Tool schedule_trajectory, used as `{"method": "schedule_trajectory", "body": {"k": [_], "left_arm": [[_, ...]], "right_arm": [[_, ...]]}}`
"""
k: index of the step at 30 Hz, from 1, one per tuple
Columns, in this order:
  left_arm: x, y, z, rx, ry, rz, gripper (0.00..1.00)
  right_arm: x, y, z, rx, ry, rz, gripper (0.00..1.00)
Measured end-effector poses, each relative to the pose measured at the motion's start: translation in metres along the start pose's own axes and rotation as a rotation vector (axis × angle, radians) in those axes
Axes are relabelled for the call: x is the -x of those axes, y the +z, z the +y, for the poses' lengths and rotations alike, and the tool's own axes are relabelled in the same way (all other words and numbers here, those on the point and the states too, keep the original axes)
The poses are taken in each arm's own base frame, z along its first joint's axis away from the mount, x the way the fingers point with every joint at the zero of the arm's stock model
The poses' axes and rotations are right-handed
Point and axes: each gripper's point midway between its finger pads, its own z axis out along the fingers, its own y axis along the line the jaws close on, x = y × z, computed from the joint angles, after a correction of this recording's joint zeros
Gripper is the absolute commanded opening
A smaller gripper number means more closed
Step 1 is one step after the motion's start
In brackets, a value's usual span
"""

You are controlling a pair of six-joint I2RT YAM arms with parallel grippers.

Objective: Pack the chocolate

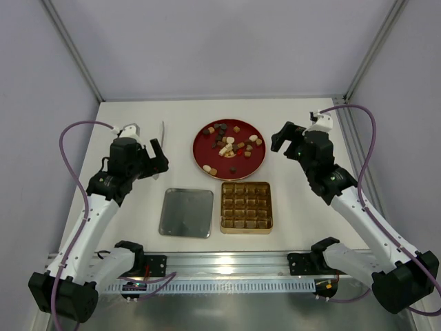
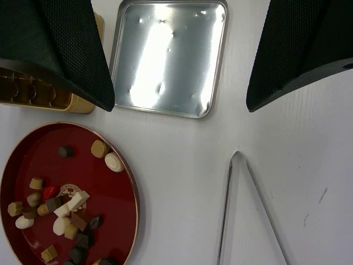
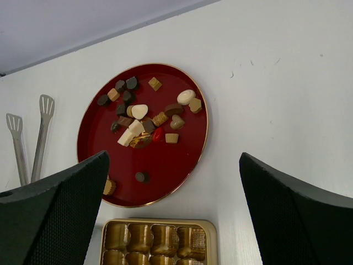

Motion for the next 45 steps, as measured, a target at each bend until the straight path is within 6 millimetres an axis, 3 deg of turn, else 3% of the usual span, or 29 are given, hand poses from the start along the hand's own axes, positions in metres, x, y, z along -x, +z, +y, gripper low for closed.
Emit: {"method": "schedule_trajectory", "body": {"k": [6,11,15,18,23,27,30,45], "left_arm": [[0.006,0.002,0.008,0.061,-0.024,-0.017,1.00],[0.029,0.018,0.012,0.147,-0.025,-0.028,1.00],[0.050,0.049,0.019,0.243,-0.020,-0.012,1.00],[0.054,0.082,0.029,0.306,-0.024,0.039,1.00],[0.026,0.133,0.065,0.385,-0.059,0.182,1.00],[0.001,0.158,0.086,0.417,-0.080,0.271,1.00],[-0.011,0.172,0.090,0.409,-0.084,0.311,1.00],[-0.023,0.219,0.109,0.404,-0.047,0.366,0.96]], "right_arm": [[0.001,-0.002,0.000,0.001,-0.004,-0.003,1.00],[0.002,-0.003,0.000,0.005,-0.009,-0.004,1.00],[-0.001,-0.004,0.003,0.022,-0.011,0.009,1.00],[-0.006,-0.005,0.004,0.034,-0.014,0.031,1.00],[-0.014,-0.007,0.007,0.055,-0.020,0.068,1.00],[-0.017,-0.008,0.010,0.075,-0.021,0.085,1.00],[-0.018,-0.009,0.011,0.085,-0.021,0.092,1.00],[-0.013,-0.017,0.016,0.117,-0.015,0.082,1.00]]}}
